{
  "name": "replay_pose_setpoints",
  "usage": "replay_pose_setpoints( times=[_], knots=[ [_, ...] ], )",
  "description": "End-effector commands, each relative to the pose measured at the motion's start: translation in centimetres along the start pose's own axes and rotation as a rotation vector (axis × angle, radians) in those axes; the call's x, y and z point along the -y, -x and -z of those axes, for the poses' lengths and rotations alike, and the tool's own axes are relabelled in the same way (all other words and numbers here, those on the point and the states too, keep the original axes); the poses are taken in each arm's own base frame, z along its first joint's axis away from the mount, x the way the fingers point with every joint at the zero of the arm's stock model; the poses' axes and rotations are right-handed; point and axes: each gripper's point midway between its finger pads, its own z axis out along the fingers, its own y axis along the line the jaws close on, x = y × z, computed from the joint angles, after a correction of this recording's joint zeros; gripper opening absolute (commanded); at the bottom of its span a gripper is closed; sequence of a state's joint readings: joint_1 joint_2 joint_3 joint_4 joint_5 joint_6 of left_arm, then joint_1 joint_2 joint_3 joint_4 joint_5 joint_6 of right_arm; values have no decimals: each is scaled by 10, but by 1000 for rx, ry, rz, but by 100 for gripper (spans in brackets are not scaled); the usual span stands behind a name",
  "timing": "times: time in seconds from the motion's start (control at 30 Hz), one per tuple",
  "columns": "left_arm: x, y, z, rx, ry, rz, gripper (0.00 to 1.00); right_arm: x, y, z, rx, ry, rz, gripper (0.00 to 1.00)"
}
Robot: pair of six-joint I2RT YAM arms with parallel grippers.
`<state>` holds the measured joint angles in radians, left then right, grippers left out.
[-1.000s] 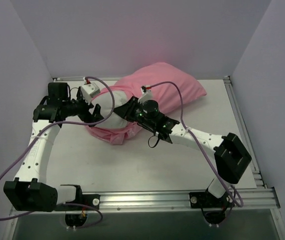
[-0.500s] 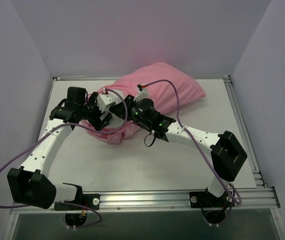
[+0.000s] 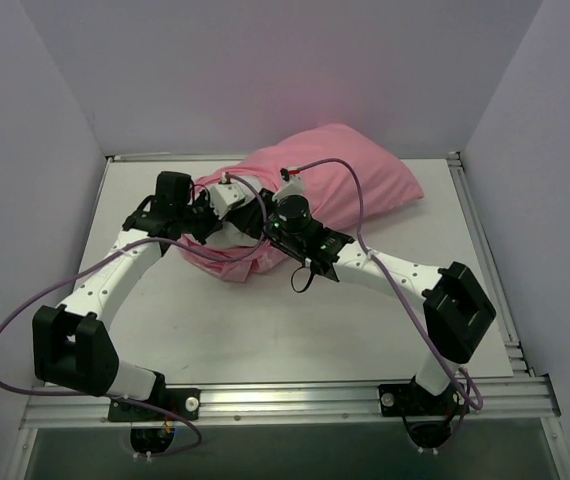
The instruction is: Remove the pillowcase from the pillow
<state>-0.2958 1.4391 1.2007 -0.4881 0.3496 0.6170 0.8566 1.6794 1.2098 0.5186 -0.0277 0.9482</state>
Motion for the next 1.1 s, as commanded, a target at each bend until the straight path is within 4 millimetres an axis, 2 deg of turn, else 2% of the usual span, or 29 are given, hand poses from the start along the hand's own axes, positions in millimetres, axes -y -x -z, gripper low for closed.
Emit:
replay_pose_setpoints(
  times=[0.0, 0.03, 0.07, 0.1, 0.13, 0.17, 0.2, 0.23, 0.27, 0.33, 0.4, 0.43, 0.47, 0.5, 0.53, 0.57, 0.6, 0.67, 0.7, 0.77, 0.83, 0.97, 1.07],
  knots=[
    [-22, 29, 1, 127, 65, 73, 2, -68, 24, 35, -6, 188, 20, 4],
    [-28, 34, 5, 142, 83, 152, 2, -60, 33, 36, -6, 157, 41, 27],
    [-33, 35, 8, 148, 94, 195, 2, -42, 30, 39, -46, 86, 90, 41],
    [-36, 34, 10, 146, 96, 233, 2, -39, 41, 49, -37, 58, 117, 50],
    [-45, 37, 16, 156, 116, 288, 2, -27, 52, 56, -20, 4, 143, 60],
    [-47, 38, 19, 156, 123, 313, 2, -2, 49, 67, -47, -89, 191, 63],
    [-47, 37, 21, 142, 126, 332, 2, -4, 69, 86, 26, -117, 216, 69],
    [-48, 43, 25, 154, 128, 338, 2, 4, 77, 98, 58, -161, 237, 70],
    [-45, 46, 26, 159, 119, 345, 2, 15, 81, 120, 75, -221, 261, 72],
    [-34, 55, 29, 179, 80, 374, 2, 36, 91, 141, 135, -332, 267, 73],
    [-29, 63, 33, 181, 63, 402, 2, 54, 80, 157, 133, -390, 237, 73],
    [-27, 67, 35, 184, 52, 429, 2, 59, 74, 159, 138, -404, 229, 73],
    [-25, 79, 41, 207, 34, 432, 2, 56, 63, 155, 128, -379, 221, 73],
    [-21, 81, 43, 206, 16, 445, 2, 67, 47, 150, 94, -386, 217, 72],
    [-18, 87, 47, 216, 2, 458, 2, 64, 35, 144, 67, -358, 201, 71],
    [-14, 92, 49, 222, -14, 458, 2, 51, 33, 134, 82, -299, 190, 70],
    [-13, 98, 54, 228, -17, 457, 2, 48, 19, 124, 53, -283, 198, 70],
    [-10, 103, 58, 235, -25, 457, 2, 32, 18, 108, 63, -217, 195, 70],
    [-9, 103, 60, 233, -29, 461, 2, 34, 12, 97, 52, -218, 197, 70],
    [-5, 106, 63, 237, -45, 457, 2, 26, 9, 80, 57, -182, 200, 70],
    [-1, 106, 63, 235, -55, 456, 2, 19, 11, 71, 68, -162, 202, 71],
    [3, 109, 65, 241, -75, 464, 2, 43, 7, 55, 72, -242, 196, 69],
    [7, 114, 71, 246, -99, 464, 2, 64, 19, 56, 122, -301, 175, 53]
  ],
)
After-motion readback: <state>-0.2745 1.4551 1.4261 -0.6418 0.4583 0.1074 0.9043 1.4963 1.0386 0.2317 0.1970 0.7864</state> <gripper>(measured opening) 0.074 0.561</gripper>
